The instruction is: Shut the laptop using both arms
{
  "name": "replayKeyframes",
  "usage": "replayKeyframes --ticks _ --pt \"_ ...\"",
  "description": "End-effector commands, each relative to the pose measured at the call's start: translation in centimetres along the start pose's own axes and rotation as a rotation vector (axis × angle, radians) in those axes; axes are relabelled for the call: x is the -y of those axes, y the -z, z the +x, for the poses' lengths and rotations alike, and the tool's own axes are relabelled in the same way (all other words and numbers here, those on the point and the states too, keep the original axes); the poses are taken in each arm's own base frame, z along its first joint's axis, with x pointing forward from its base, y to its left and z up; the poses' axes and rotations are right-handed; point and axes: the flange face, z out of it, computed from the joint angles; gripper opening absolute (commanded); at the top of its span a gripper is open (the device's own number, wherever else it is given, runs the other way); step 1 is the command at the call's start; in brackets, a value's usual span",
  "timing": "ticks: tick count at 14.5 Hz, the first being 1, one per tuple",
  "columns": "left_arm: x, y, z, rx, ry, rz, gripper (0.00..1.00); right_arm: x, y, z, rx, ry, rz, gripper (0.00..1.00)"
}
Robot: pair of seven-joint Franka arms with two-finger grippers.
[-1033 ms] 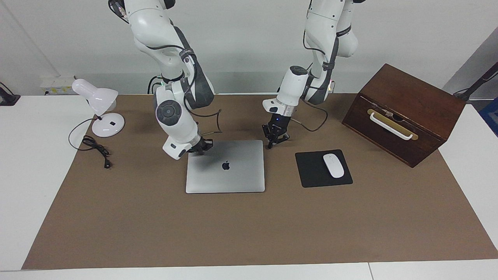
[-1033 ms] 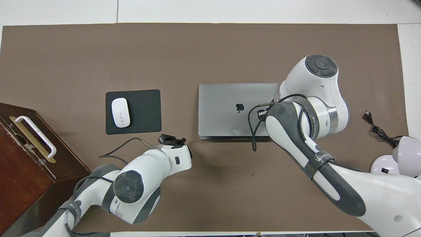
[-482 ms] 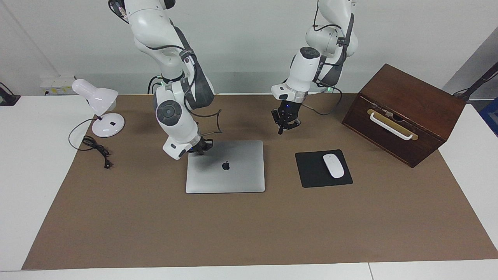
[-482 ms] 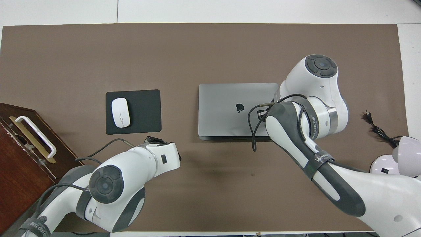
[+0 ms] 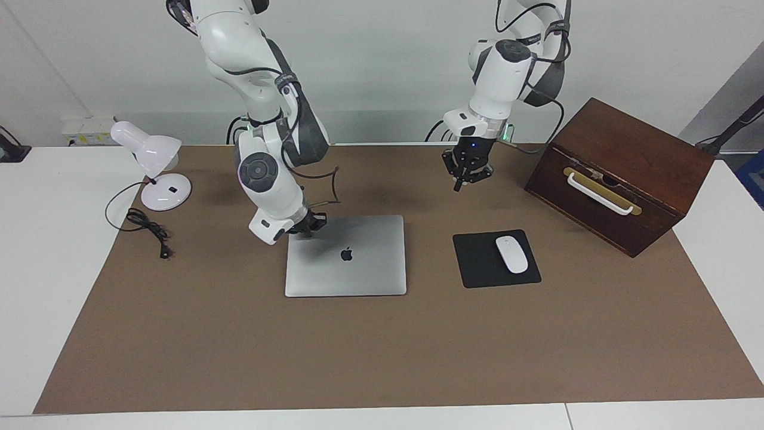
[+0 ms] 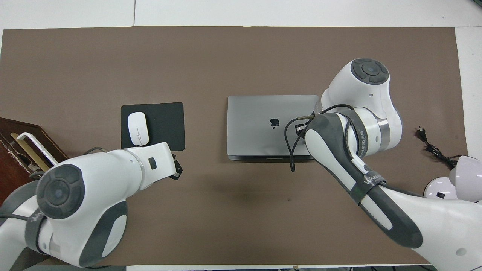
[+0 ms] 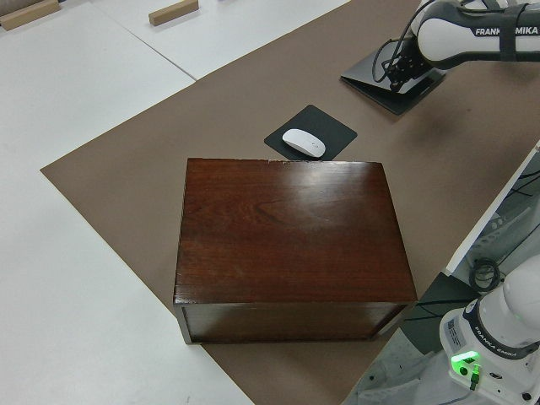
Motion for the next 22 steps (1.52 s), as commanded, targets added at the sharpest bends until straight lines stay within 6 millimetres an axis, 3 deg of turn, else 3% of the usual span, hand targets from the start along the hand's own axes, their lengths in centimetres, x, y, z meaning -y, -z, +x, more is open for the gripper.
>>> replayKeyframes --ticks 1,4,7,10,13,14,15,16,17,22 --pt "1.9 3.5 1.1 0.023 0.029 -0.001 0.00 0.0 4.1 0.1 0.009 -0.018 0.018 0.00" --pt "4.5 6.0 0.9 0.039 0.043 0.008 0.00 -0.1 5.8 -0.3 0.010 -0.018 0.009 0.00" --pt "6.8 8.3 0.8 0.045 0.049 0.018 0.00 -1.6 10.0 -0.7 0.009 -0.036 0.015 0.00" --pt "9.3 11.3 0.7 0.050 0.074 0.026 0.00 -3.4 15.0 -2.7 -0.070 -0.065 0.020 0.00" --pt "11.4 13.5 0.2 0.057 0.087 0.032 0.00 -4.1 18.0 -5.1 -0.099 -0.075 0.004 0.00" --pt "12.2 14.2 -0.1 0.064 0.093 0.032 0.00 -4.7 19.0 -5.8 -0.109 -0.073 -0.023 0.04" --pt "12.8 14.9 -0.3 0.065 0.099 0.034 0.00 -5.5 19.9 -6.6 -0.115 -0.080 -0.034 0.18" --pt "13.6 15.4 -0.7 0.073 0.104 0.034 0.00 -6.3 20.8 -7.4 -0.121 -0.080 -0.036 0.55" --pt "14.5 16.2 -1.1 0.076 0.107 0.035 0.00 -6.5 21.5 -8.1 -0.126 -0.080 -0.041 1.00" --pt "17.9 18.1 -3.4 0.086 0.121 0.043 0.00 -7.3 23.7 -10.7 -0.136 -0.100 -0.092 1.00"
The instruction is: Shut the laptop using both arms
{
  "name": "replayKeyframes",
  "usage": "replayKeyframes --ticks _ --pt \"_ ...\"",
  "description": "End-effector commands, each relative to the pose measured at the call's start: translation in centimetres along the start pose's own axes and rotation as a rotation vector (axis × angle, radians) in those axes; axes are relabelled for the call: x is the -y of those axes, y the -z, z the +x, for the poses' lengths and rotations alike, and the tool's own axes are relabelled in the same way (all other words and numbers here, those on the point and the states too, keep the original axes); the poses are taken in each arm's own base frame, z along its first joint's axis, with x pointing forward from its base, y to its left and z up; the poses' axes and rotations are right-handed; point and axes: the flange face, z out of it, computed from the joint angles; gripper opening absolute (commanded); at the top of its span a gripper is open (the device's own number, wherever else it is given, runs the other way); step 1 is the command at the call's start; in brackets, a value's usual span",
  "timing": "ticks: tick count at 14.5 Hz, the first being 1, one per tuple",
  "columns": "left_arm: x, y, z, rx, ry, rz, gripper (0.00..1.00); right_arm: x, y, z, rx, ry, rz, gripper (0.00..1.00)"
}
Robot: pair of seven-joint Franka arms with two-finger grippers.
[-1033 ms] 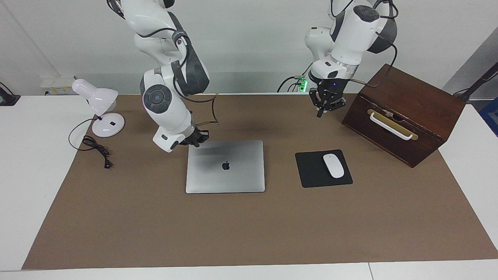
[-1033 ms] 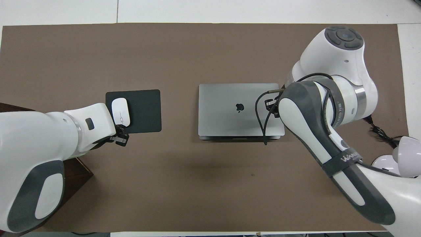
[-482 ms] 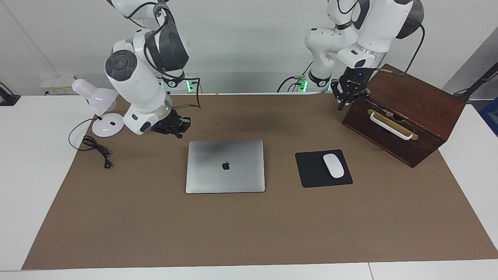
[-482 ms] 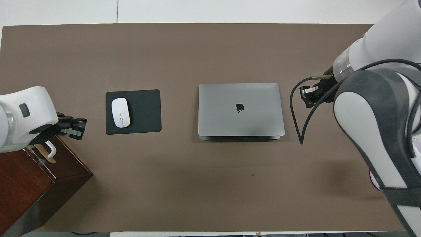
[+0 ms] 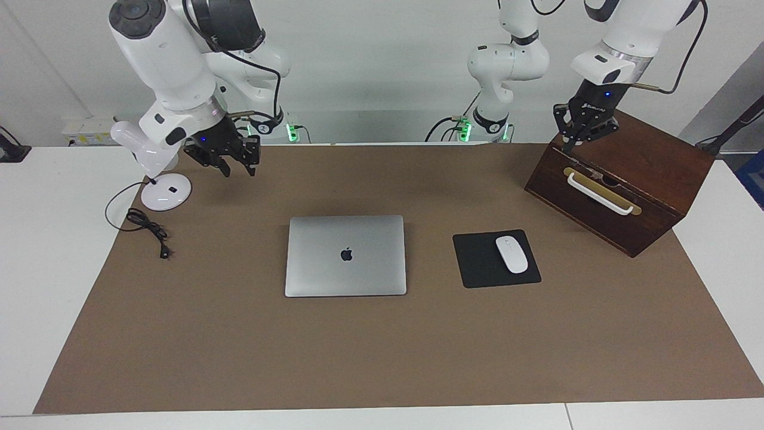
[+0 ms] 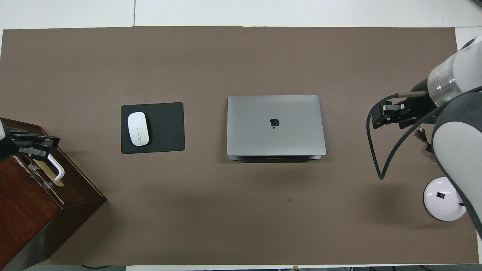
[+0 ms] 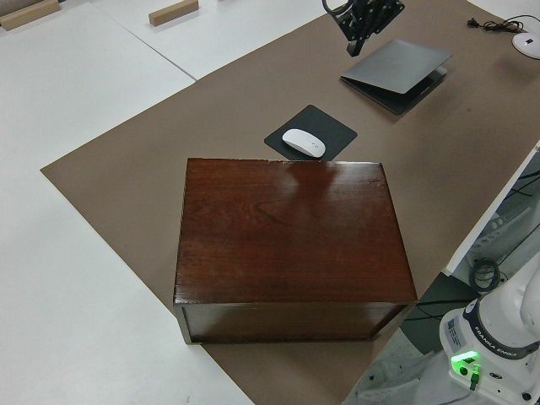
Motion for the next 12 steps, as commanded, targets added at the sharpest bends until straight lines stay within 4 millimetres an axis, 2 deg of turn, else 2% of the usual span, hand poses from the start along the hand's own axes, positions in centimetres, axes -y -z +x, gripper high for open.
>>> replayKeyframes --ticks 1,6,7,8,9,10,12 --pt "1.2 1.4 -1.5 0.013 0.003 0.008 0.00 -0.1 0.7 -1.2 -0.005 0.016 -0.046 1.00" --pt "1.7 2.3 -1.5 0.014 0.006 0.075 0.00 -0.3 1.3 -3.9 -0.008 0.017 -0.085 1.00" --pt "1.8 2.4 -1.5 0.012 0.019 0.075 0.00 -1.5 1.3 -3.6 -0.009 0.001 -0.080 1.00" --pt "1.9 2.5 -1.5 0.007 0.065 0.076 0.21 -2.2 1.3 -3.2 -0.015 -0.007 -0.069 1.00" --pt "1.6 2.5 -1.4 0.006 0.120 0.077 0.70 -2.4 1.3 -3.2 -0.017 -0.003 -0.066 1.00" --pt "1.6 2.6 -1.4 0.001 0.161 0.078 1.00 -2.6 1.5 -3.2 -0.021 -0.003 -0.065 1.00" --pt "1.5 2.6 -1.3 -0.001 0.172 0.078 1.00 -2.6 1.9 -3.0 -0.047 -0.003 -0.063 1.00"
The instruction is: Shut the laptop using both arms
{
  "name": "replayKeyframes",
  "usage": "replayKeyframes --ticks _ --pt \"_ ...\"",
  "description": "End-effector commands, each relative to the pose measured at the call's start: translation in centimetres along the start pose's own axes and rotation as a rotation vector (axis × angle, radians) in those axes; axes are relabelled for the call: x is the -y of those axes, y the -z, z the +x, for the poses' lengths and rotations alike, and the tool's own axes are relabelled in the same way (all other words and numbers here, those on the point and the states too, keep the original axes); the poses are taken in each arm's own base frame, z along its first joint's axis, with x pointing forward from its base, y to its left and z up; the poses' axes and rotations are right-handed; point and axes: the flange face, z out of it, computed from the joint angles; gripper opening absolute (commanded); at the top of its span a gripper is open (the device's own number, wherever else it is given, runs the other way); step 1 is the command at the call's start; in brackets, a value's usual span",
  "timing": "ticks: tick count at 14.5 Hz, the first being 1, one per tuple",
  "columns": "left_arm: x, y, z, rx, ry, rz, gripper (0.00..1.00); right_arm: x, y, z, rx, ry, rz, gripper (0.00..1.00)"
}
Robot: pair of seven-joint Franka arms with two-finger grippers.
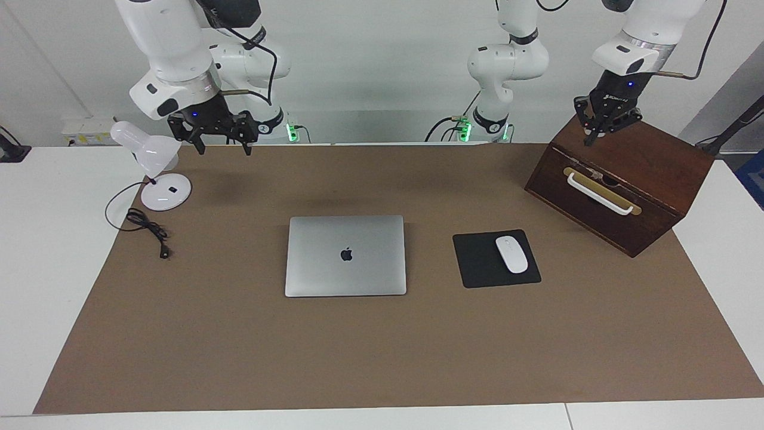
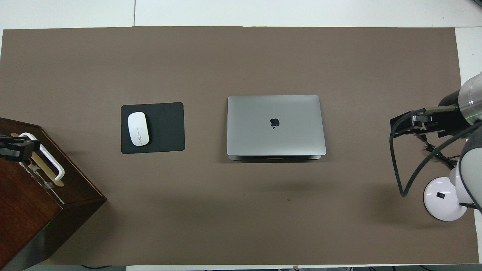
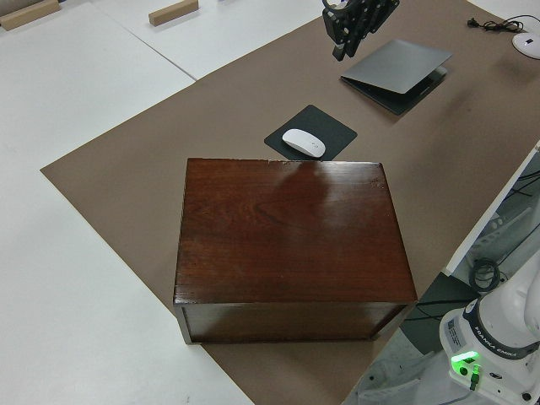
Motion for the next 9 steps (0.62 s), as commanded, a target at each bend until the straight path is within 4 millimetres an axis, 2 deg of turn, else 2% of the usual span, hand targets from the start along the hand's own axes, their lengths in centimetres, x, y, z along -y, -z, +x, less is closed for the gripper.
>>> replayKeyframes --ticks 1,2,4,6,9 --pt "0.1 0.8 -0.1 0.000 0.038 0.021 1.00 -0.3 0.2 -0.2 -0.031 0.014 0.002 1.00" --pt "0.1 1.0 -0.1 -0.003 0.046 0.020 1.00 -1.6 0.2 -0.1 -0.031 0.001 0.005 1.00" --pt "0.6 1.4 0.2 -0.012 0.064 0.017 1.00 -2.7 0.5 0.0 -0.031 0.036 0.011 1.00" --pt "2.2 1.9 0.4 -0.015 0.099 0.021 1.00 -5.4 0.2 0.6 -0.055 0.022 0.021 1.00" --pt "3.2 2.1 2.3 -0.011 0.108 0.018 1.00 -7.4 0.1 0.6 -0.043 -0.014 0.027 1.00"
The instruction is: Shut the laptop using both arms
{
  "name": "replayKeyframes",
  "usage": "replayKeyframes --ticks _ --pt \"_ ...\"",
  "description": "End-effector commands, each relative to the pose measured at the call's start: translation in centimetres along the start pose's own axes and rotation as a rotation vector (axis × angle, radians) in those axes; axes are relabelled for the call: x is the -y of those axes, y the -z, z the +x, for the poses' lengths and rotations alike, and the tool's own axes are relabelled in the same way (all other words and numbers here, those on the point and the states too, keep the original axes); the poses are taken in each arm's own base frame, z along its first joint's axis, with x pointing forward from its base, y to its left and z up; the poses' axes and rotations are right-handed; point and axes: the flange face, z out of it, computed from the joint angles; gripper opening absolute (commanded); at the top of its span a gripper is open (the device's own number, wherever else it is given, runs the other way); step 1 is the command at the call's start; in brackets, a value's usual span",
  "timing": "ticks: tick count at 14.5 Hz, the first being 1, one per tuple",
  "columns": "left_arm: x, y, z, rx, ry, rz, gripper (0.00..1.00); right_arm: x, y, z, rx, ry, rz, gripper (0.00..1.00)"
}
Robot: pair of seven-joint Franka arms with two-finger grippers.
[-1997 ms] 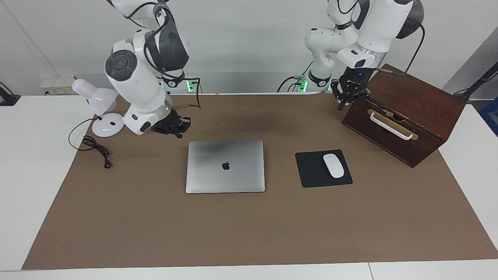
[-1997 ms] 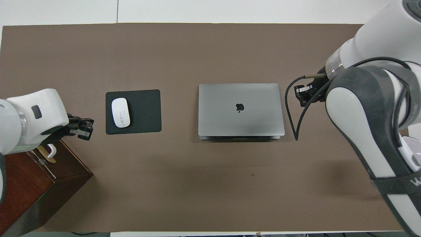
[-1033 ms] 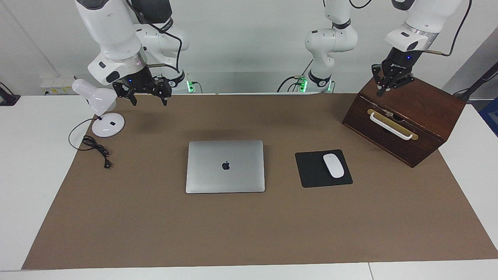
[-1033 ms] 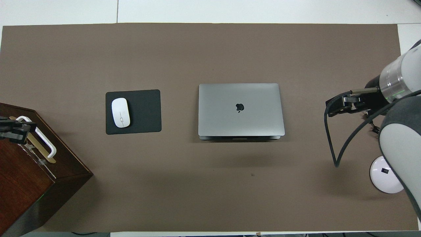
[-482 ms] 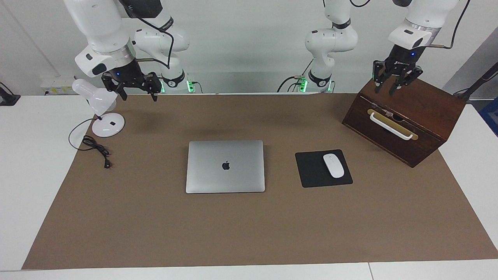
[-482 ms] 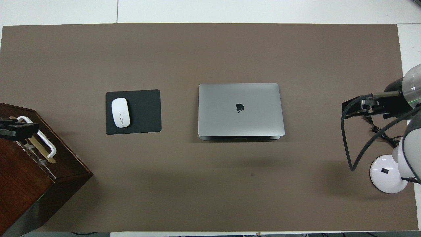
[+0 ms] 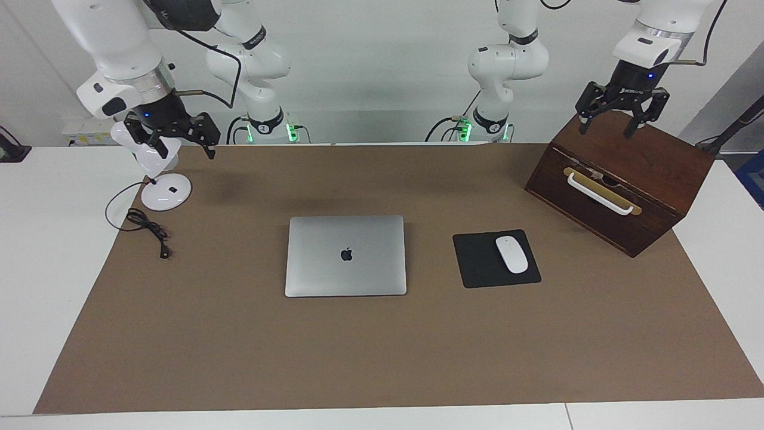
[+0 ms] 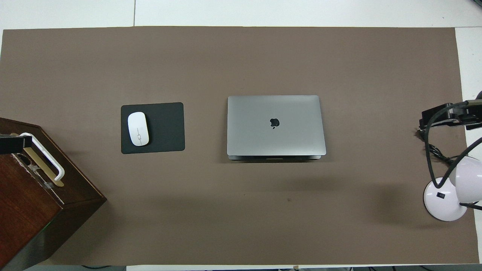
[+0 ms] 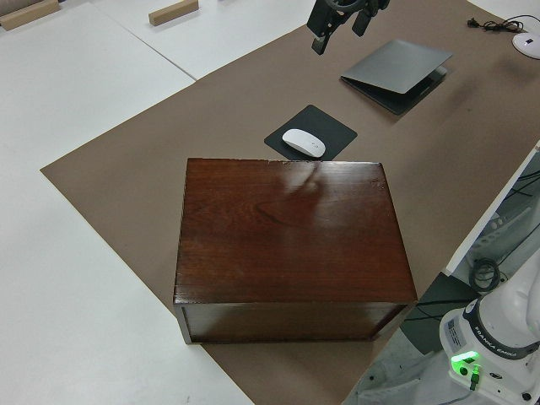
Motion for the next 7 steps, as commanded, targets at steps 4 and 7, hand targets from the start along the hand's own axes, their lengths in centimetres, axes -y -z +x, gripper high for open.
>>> replayKeyframes --ticks 4,7 --pt "0.6 -1.2 2.9 0.030 0.039 -0.006 1.00 -0.7 0.0 0.0 -0.009 0.002 0.019 1.00" --pt "0.6 -1.6 3.5 0.034 0.041 -0.009 1.00 -0.5 0.1 0.1 -0.022 0.002 0.026 1.00"
